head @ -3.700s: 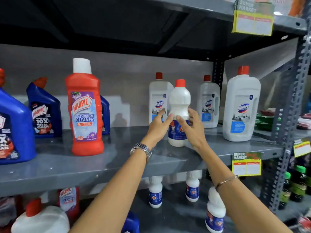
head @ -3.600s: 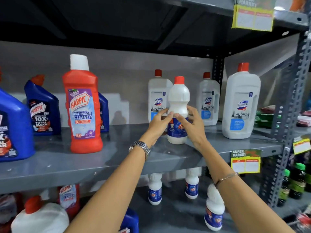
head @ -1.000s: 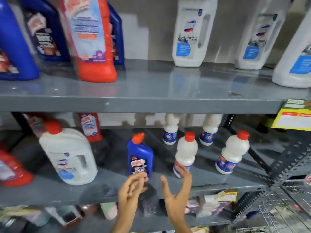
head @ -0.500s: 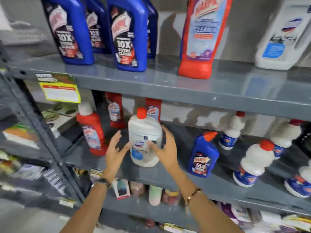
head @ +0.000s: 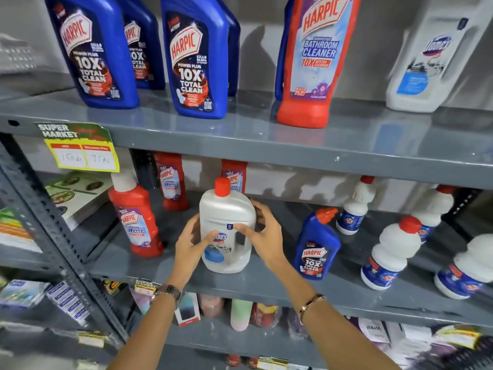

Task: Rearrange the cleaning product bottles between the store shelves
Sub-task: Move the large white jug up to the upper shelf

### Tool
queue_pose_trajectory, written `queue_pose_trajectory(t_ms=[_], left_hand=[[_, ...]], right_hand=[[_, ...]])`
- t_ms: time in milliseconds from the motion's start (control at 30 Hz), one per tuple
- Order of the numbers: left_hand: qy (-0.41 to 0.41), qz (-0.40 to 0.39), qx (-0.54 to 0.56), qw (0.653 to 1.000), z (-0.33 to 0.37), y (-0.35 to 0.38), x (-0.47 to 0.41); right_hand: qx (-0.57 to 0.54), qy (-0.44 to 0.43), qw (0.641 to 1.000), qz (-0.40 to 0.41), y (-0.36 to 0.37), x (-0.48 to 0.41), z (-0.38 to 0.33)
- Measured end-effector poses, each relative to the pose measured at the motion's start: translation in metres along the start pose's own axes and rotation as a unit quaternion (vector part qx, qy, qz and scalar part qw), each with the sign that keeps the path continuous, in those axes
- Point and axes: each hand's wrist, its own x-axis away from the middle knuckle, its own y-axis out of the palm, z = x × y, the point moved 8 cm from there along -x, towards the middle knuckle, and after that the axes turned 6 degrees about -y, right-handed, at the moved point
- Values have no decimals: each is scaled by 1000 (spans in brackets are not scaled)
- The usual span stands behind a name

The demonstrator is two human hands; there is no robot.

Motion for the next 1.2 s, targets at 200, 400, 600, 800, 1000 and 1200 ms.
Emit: queue_pose_trajectory(t_ms=[200,400,600,800,1000,1200], left_hand=[[28,8,-19,999,22,17,36],[98,17,-42,994,73,37,74],[180,26,-31,983,152,68,111],[250,42,-10,967,243,100,142],[301,12,-9,954,334,148,147],[319,-37,8,947,407,219,121]], right_hand=[[-5,-16,999,34,-40,27,-25],[-76,-36,994,69,-95,49,-70],[-75,-102,987,103,-160,54,-146],[-86,-181,970,136,-226,46,-226],[-70,-235,953,176,-295,27,-291],[-51,-251,944,206,-361,-14,-324]])
